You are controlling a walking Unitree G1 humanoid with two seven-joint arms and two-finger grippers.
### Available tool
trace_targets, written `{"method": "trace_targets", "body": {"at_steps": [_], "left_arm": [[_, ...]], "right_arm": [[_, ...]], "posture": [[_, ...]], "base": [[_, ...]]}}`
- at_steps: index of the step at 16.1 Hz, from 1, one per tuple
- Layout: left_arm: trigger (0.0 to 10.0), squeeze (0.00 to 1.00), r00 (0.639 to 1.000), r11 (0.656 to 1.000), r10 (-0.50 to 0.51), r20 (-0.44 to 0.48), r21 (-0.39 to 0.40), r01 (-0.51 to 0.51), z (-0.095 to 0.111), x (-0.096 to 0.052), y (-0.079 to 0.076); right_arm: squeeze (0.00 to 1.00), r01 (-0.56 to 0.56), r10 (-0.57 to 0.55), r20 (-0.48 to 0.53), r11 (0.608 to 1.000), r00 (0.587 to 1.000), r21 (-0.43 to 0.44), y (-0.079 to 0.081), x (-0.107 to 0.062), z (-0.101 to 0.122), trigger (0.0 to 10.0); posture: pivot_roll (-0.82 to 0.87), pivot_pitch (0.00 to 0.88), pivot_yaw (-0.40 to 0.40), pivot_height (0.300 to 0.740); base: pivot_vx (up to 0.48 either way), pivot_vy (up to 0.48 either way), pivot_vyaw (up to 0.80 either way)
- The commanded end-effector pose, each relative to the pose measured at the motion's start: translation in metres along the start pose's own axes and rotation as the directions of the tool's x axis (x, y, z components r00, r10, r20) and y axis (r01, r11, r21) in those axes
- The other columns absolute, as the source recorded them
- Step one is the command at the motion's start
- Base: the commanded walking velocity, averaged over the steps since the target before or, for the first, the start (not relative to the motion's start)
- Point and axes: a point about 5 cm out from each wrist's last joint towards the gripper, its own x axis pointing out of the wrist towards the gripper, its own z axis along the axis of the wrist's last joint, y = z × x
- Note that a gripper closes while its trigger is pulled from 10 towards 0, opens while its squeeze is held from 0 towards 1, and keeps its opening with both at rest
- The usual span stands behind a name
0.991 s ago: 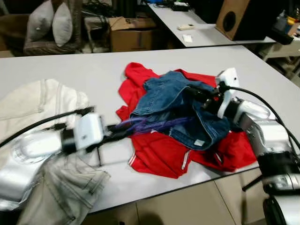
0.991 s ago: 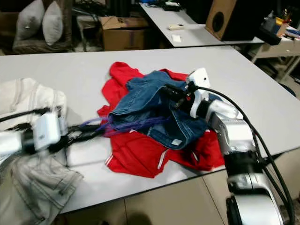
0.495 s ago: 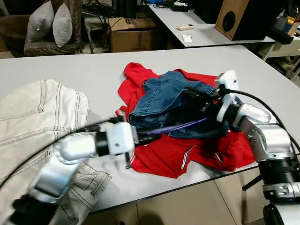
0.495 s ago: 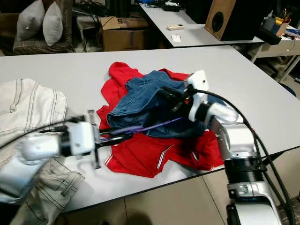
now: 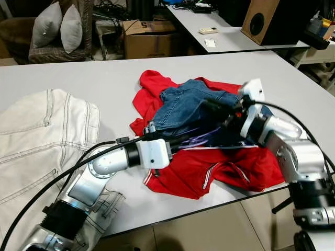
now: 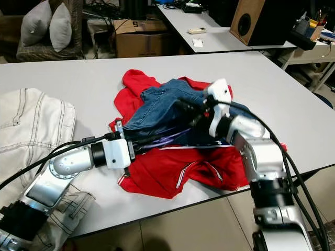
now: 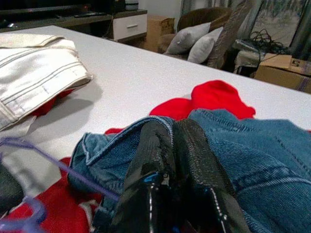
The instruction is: Hang hanger
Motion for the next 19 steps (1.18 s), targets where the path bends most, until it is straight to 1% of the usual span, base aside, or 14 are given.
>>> {"method": "trace_targets", "body": {"at_steps": [1, 2, 4, 6, 7, 8, 10, 11, 12, 13, 14, 15, 16, 19], "left_arm": [[10.0, 0.00, 0.999, 0.999, -0.029, -0.024, 0.025, 0.029, -0.003, -0.002, 0.003], [10.0, 0.00, 0.998, 0.999, -0.046, -0.051, 0.012, 0.047, -0.009, -0.013, 0.004], [10.0, 0.00, 0.994, 0.996, -0.082, -0.070, -0.039, 0.079, -0.011, -0.028, 0.004], [10.0, 0.00, 0.977, 0.987, -0.152, -0.150, -0.071, 0.142, -0.018, -0.049, 0.002], [10.0, 0.00, 0.969, 0.987, -0.150, -0.196, -0.085, 0.136, -0.022, -0.059, 0.006], [10.0, 0.00, 0.968, 0.991, -0.123, -0.219, -0.071, 0.109, -0.024, -0.064, 0.012], [10.0, 0.00, 0.965, 0.996, -0.078, -0.249, -0.059, 0.065, -0.028, -0.065, 0.019], [10.0, 0.00, 0.969, 0.999, -0.028, -0.247, -0.046, 0.017, -0.028, -0.052, 0.022], [10.0, 0.00, 0.970, 0.999, -0.016, -0.243, -0.039, 0.007, -0.028, -0.047, 0.022], [10.0, 0.00, 0.985, 0.999, -0.013, -0.174, -0.054, 0.004, -0.020, -0.031, 0.018], [10.0, 0.00, 0.990, 0.998, -0.018, -0.143, -0.065, 0.009, -0.016, -0.025, 0.016], [10.0, 0.00, 0.997, 0.995, -0.038, -0.071, -0.090, 0.032, -0.007, -0.012, 0.009], [10.0, 0.00, 0.997, 0.991, -0.077, 0.022, -0.112, 0.079, 0.006, 0.004, -0.004], [10.0, 0.00, 0.995, 0.989, -0.092, 0.033, -0.110, 0.095, 0.008, 0.015, -0.013]], "right_arm": [[0.00, -0.029, 0.030, 0.030, 0.999, 0.999, -0.029, 0.004, 0.000, 0.012, 0.0], [0.00, -0.018, 0.019, 0.026, 0.999, 0.999, -0.030, 0.002, -0.003, 0.011, 0.0], [0.00, 0.005, -0.004, 0.019, 1.000, 1.000, -0.031, -0.001, -0.007, 0.010, 0.0], [0.00, 0.015, -0.014, 0.014, 0.999, 1.000, -0.033, -0.004, -0.010, 0.011, 0.0], [0.00, 0.015, -0.015, 0.010, 0.999, 1.000, -0.036, -0.004, -0.011, 0.011, 0.0], [0.00, 0.013, -0.012, 0.008, 0.999, 1.000, -0.037, -0.004, -0.011, 0.011, 0.0], [0.00, -0.006, 0.006, 0.007, 0.999, 1.000, -0.038, -0.002, -0.008, 0.012, 0.0], [0.00, -0.031, 0.031, 0.009, 0.999, 0.999, -0.036, 0.002, -0.004, 0.012, 0.0], [0.00, -0.037, 0.037, 0.009, 0.999, 0.999, -0.035, 0.003, -0.004, 0.012, 0.0], [0.00, -0.050, 0.050, 0.012, 0.998, 0.999, -0.034, 0.004, -0.002, 0.013, 0.0], [0.00, -0.052, 0.052, 0.013, 0.998, 0.999, -0.034, 0.005, -0.002, 0.013, 0.0], [0.00, -0.054, 0.055, 0.014, 0.998, 0.998, -0.033, 0.005, -0.001, 0.013, 0.0], [0.00, -0.056, 0.057, 0.020, 0.998, 0.998, -0.032, 0.004, 0.001, 0.014, 0.0], [0.00, -0.057, 0.058, 0.030, 0.998, 0.998, -0.031, 0.005, 0.002, 0.016, 0.0]], "posture": [[-0.03, 0.017, -0.015, 0.740], [-0.03, 0.016, -0.010, 0.740], [-0.04, 0.015, -0.007, 0.740], [-0.04, 0.010, -0.008, 0.740], [-0.04, 0.009, -0.009, 0.740], [-0.04, 0.006, -0.015, 0.740], [-0.03, 0.003, -0.020, 0.740], [-0.03, 0.001, -0.024, 0.740], [-0.03, 0.001, -0.024, 0.740], [-0.03, 0.000, -0.027, 0.740], [-0.03, 0.000, -0.030, 0.740], [-0.03, 0.000, -0.031, 0.740], [-0.03, 0.000, -0.029, 0.740], [-0.03, 0.000, -0.026, 0.740]], "base": [[0.000, 0.000, 0.00], [0.000, 0.000, 0.00], [0.000, 0.000, 0.00], [0.000, 0.000, 0.00], [0.000, 0.000, 0.00], [0.000, 0.000, 0.00], [0.000, 0.000, 0.00], [0.000, 0.000, 0.00], [0.000, 0.000, 0.00], [0.000, 0.000, 0.00], [0.000, 0.000, 0.00], [0.000, 0.000, 0.00], [0.000, 0.000, 0.00], [0.000, 0.000, 0.00]]}}
